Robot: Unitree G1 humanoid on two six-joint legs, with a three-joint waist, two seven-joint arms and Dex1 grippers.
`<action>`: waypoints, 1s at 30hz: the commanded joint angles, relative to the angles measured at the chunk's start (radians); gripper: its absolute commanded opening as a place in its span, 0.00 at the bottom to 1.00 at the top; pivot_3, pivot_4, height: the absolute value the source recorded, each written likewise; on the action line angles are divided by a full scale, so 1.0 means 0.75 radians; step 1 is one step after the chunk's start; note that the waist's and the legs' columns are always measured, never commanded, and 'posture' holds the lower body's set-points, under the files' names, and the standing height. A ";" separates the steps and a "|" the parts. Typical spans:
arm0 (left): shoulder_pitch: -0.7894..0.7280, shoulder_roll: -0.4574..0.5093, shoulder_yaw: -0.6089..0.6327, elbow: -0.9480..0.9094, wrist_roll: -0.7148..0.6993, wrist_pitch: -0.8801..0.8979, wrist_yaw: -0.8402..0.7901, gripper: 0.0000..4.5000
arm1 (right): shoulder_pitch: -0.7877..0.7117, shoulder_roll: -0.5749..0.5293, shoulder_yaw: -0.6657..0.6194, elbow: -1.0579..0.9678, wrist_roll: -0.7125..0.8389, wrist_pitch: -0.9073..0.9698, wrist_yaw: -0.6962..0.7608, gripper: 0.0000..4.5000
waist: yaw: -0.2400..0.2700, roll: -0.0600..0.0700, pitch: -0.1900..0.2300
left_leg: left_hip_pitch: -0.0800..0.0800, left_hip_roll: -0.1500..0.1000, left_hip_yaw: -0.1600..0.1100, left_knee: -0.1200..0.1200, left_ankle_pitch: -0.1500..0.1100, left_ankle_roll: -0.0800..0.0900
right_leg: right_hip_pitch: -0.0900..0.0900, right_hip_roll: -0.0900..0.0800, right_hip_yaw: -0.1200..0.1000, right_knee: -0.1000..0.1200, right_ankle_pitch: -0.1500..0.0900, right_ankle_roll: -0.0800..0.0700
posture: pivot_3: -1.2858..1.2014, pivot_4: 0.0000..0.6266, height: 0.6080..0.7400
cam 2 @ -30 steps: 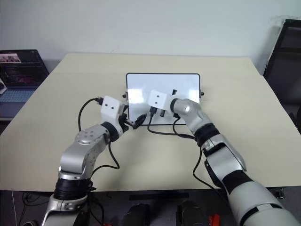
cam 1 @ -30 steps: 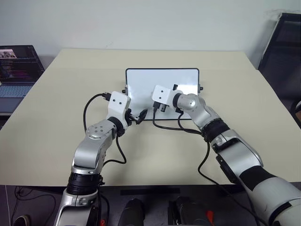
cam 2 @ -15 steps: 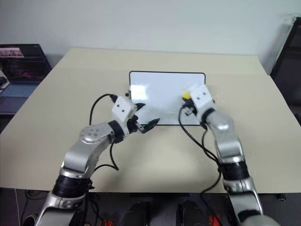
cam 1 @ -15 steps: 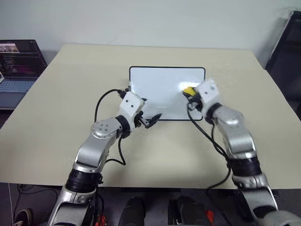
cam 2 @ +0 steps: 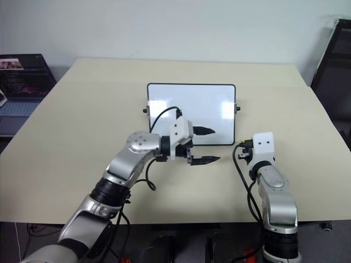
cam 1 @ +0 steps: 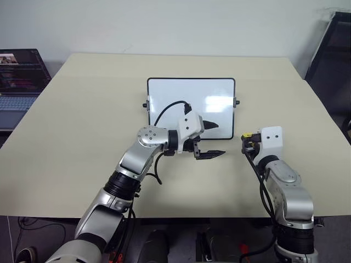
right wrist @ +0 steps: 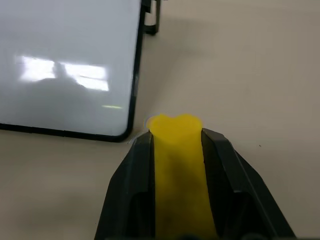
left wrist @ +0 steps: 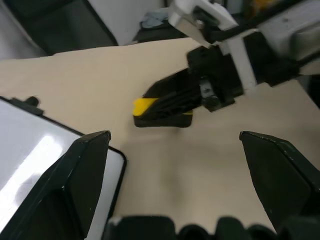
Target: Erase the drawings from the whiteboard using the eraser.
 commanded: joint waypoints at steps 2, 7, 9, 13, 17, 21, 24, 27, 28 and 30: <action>-0.038 -0.008 -0.015 0.033 0.024 -0.098 -0.065 1.00 | 0.006 -0.045 -0.043 0.020 0.039 -0.025 -0.004 0.22 | 0.001 0.000 0.000 | 0.000 0.000 0.000 0.000 0.000 0.000 | 0.000 0.000 0.001 0.000 0.000 0.000 | 0.52 0.24 1.00; -0.017 -0.016 -0.021 0.031 0.031 -0.113 -0.086 1.00 | -0.009 -0.078 -0.049 0.096 0.068 -0.058 -0.007 0.22 | 0.000 0.000 0.000 | 0.000 0.000 0.000 0.000 0.000 0.000 | 0.000 0.000 0.000 0.000 0.000 0.000 | 0.52 0.24 1.00; -0.011 -0.018 -0.022 0.025 0.031 -0.109 -0.093 1.00 | -0.014 -0.086 -0.051 0.116 0.077 -0.071 -0.015 0.22 | 0.000 0.000 0.000 | 0.000 0.000 0.000 0.000 0.000 0.000 | 0.000 0.000 0.000 0.000 0.000 0.000 | 0.52 0.24 1.00; 0.025 -0.012 -0.030 -0.022 0.027 -0.096 -0.096 1.00 | -0.053 -0.101 -0.056 0.175 0.094 -0.102 -0.022 0.22 | -0.001 0.000 0.000 | 0.000 0.000 0.001 0.001 0.000 0.000 | 0.000 0.000 0.001 0.000 0.000 0.000 | 0.52 0.24 1.00; 0.047 -0.015 -0.032 -0.055 0.024 -0.077 -0.092 1.00 | -0.074 -0.106 -0.074 0.218 0.125 -0.124 -0.028 0.50 | 0.000 0.000 0.000 | 0.000 0.001 0.000 0.001 0.000 0.000 | 0.000 0.000 0.001 0.001 0.000 -0.001 | 0.52 0.24 1.00; 0.056 -0.021 -0.016 -0.064 0.019 -0.071 -0.073 1.00 | -0.082 -0.117 -0.086 0.227 0.147 -0.141 -0.033 0.81 | 0.006 0.000 0.000 | 0.000 0.000 0.000 0.001 0.000 0.000 | 0.000 0.000 0.001 0.001 0.001 -0.001 | 0.52 0.24 1.00; 0.058 -0.020 0.002 -0.060 0.021 -0.071 -0.048 1.00 | -0.080 -0.133 -0.087 0.189 0.161 -0.143 -0.026 0.99 | 0.006 0.000 0.000 | 0.000 0.000 0.000 0.002 0.000 0.001 | 0.000 0.000 0.001 0.001 0.001 -0.002 | 0.52 0.24 1.00; 0.080 -0.016 0.038 -0.082 0.018 -0.061 0.013 1.00 | -0.073 -0.145 -0.088 0.077 0.201 -0.145 -0.006 0.99 | 0.005 0.001 0.000 | 0.000 0.000 0.000 0.002 0.000 0.001 | 0.000 0.000 0.001 0.001 0.001 -0.002 | 0.52 0.24 1.00; 0.102 -0.003 0.062 -0.107 0.011 -0.044 0.039 1.00 | -0.064 -0.154 -0.075 0.017 0.219 -0.143 0.020 0.99 | 0.004 0.001 0.000 | 0.000 0.001 0.000 0.002 0.000 0.001 | 0.000 0.000 0.001 0.002 0.002 -0.002 | 0.52 0.24 1.00; 0.171 0.027 0.134 -0.181 -0.037 0.041 0.089 1.00 | -0.025 -0.187 -0.029 -0.103 0.251 -0.131 0.084 0.99 | 0.000 0.002 -0.001 | 0.000 0.001 0.000 0.002 0.000 0.000 | 0.000 0.000 0.001 0.002 0.003 -0.004 | 0.52 0.24 1.00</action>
